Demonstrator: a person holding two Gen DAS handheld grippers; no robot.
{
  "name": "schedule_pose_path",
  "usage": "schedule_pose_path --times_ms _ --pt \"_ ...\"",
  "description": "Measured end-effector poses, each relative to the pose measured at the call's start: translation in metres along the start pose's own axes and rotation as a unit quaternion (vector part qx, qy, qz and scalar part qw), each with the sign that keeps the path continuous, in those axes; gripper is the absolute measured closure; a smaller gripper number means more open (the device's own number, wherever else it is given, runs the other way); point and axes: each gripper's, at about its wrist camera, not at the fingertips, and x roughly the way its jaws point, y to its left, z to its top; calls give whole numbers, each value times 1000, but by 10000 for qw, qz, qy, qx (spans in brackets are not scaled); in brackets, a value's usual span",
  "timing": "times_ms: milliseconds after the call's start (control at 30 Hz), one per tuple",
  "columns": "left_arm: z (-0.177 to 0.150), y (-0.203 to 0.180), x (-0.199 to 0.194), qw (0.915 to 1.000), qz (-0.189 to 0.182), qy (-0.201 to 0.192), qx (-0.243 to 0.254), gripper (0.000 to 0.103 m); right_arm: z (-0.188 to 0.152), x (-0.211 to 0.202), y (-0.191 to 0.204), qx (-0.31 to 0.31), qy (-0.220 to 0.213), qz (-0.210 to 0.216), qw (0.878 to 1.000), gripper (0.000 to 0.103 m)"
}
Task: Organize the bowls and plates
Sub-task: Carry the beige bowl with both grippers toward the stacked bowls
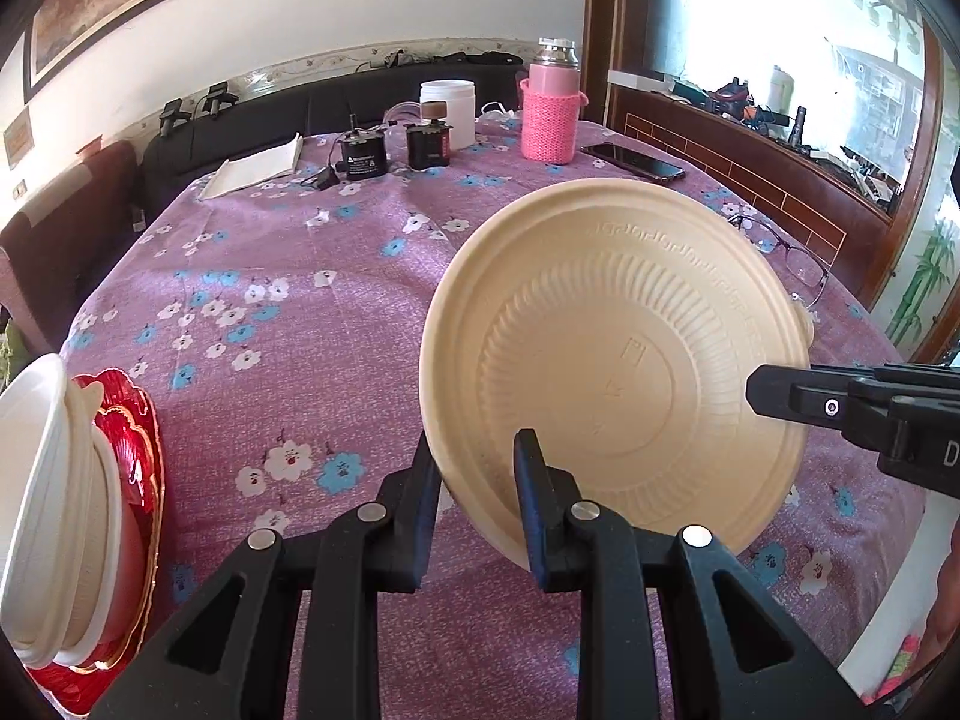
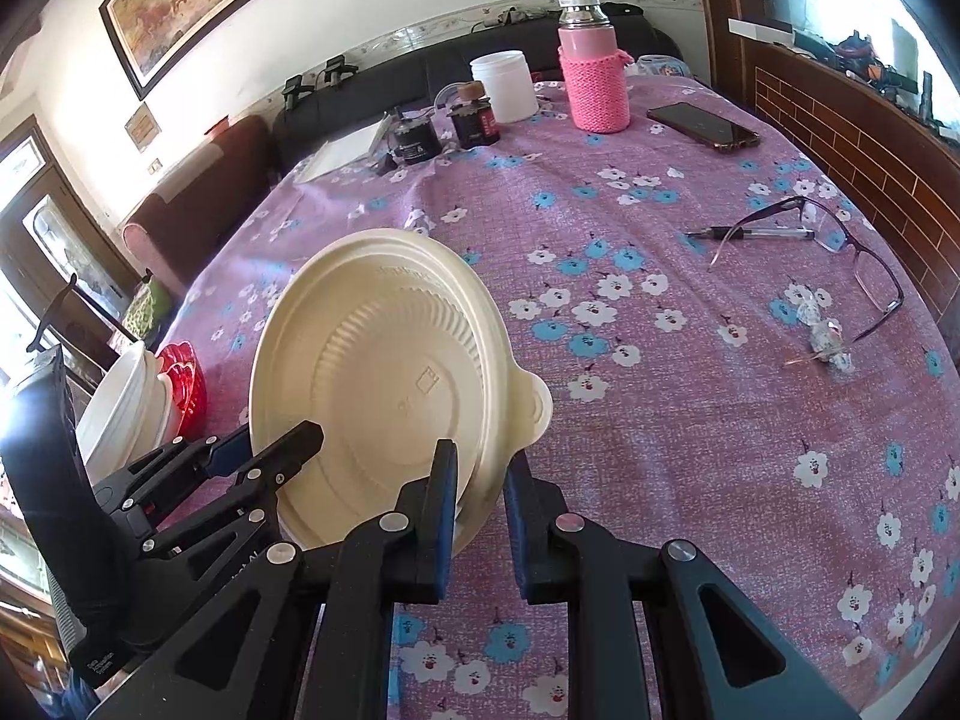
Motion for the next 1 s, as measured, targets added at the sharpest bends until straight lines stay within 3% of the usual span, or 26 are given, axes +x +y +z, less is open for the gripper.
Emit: schedule_pose_path --times_ms 1000 --pt "5 25 -33 9988 253 -386 -172 79 16 -4 34 -297 23 319 9990 86"
